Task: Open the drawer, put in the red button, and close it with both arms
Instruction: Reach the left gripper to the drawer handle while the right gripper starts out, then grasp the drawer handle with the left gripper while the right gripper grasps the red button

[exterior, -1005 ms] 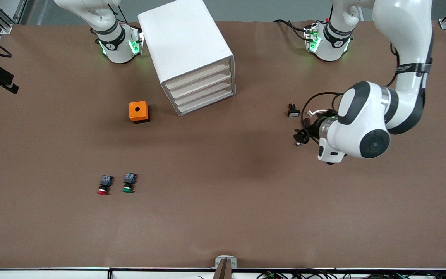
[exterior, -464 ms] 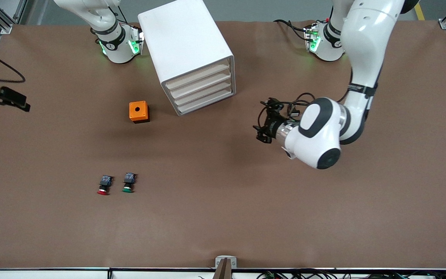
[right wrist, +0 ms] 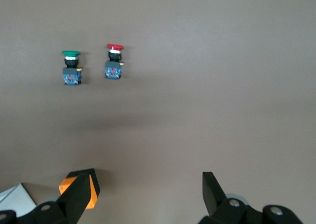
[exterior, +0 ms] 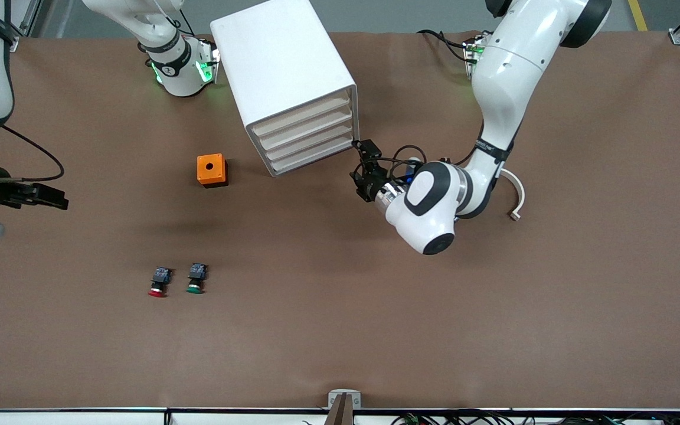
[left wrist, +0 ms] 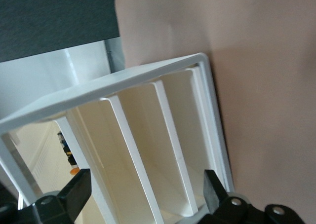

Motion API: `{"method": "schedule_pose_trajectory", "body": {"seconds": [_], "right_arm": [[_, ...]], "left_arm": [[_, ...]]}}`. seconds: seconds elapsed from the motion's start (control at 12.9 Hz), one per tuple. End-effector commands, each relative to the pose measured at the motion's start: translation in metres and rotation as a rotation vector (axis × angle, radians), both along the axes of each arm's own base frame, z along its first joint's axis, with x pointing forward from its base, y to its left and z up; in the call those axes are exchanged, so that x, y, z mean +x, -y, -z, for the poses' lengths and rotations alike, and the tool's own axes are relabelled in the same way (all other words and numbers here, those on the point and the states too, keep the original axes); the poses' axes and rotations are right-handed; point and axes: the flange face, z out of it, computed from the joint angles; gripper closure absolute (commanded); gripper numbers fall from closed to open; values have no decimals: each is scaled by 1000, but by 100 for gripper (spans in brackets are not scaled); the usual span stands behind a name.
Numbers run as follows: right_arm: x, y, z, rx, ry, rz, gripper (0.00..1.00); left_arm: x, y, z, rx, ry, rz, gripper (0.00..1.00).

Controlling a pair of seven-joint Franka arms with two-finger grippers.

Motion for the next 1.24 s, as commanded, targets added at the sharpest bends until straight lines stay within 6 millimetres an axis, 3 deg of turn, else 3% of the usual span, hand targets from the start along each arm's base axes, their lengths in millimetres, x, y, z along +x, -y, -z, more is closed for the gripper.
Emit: {"method": "schedule_pose_trajectory", "body": {"seconds": [0.0,0.23,0.54,0.7,1.16], "right_arm": [[23,-25,50,33,19,38,0],[37,-43,123,20,47,81,0],[57,-74,202,-2,84,141,0],[63,-80,243,-10,113,152,0],[67,-86,305,-14,156,159,0]], "left_arm": [[-18,21,11,-4,-91,25,0],[-42,39,34,9,-169,43,7],[-83,69,43,0,-244,114,29],[-99,79,45,6,-259,145,45],[-107,79,56,35,-283,146,89]]}}
